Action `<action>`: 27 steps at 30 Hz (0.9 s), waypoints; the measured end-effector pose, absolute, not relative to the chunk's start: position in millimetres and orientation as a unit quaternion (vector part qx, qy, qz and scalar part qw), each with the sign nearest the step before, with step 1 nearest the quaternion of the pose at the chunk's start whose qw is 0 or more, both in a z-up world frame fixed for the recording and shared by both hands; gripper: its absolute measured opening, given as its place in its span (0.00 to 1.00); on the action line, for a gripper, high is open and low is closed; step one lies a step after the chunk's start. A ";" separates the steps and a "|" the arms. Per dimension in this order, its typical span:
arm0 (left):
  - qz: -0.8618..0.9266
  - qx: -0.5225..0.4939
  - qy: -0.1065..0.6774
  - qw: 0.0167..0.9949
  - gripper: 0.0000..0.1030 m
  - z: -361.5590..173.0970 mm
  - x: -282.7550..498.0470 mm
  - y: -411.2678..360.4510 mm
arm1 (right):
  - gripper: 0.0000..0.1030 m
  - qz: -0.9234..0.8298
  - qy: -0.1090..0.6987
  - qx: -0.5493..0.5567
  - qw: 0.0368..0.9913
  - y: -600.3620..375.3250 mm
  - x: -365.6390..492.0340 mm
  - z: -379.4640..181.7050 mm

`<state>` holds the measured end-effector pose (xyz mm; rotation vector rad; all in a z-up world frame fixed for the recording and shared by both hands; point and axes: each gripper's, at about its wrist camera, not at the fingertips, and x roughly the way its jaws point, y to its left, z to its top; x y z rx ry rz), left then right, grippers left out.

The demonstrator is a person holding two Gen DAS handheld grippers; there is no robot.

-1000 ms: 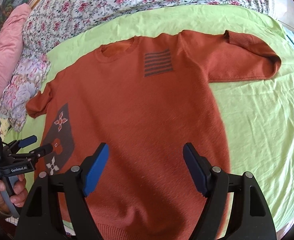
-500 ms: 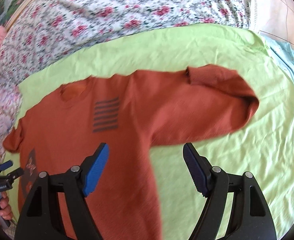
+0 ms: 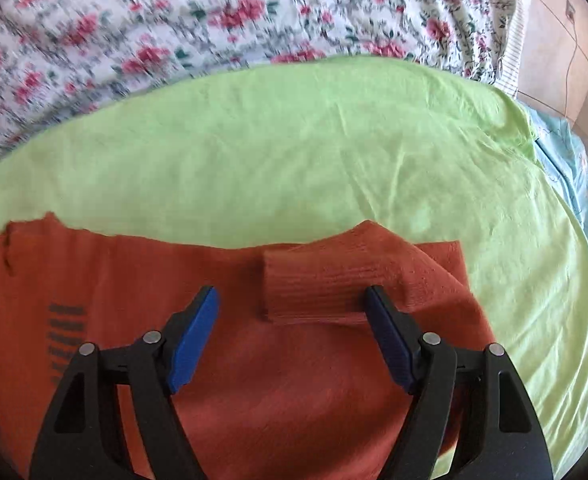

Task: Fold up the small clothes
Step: 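Grasp the sweater sleeve cuff with the right gripper, then fold the sleeve across the sweater body with the right gripper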

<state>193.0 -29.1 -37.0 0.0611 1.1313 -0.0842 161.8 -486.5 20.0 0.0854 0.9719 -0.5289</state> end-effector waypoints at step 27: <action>-0.040 -0.035 0.524 0.850 0.95 -27.5 159.8 51.3 | 0.10 0.170 0.491 0.232 0.822 -165.6 249.3 -0.1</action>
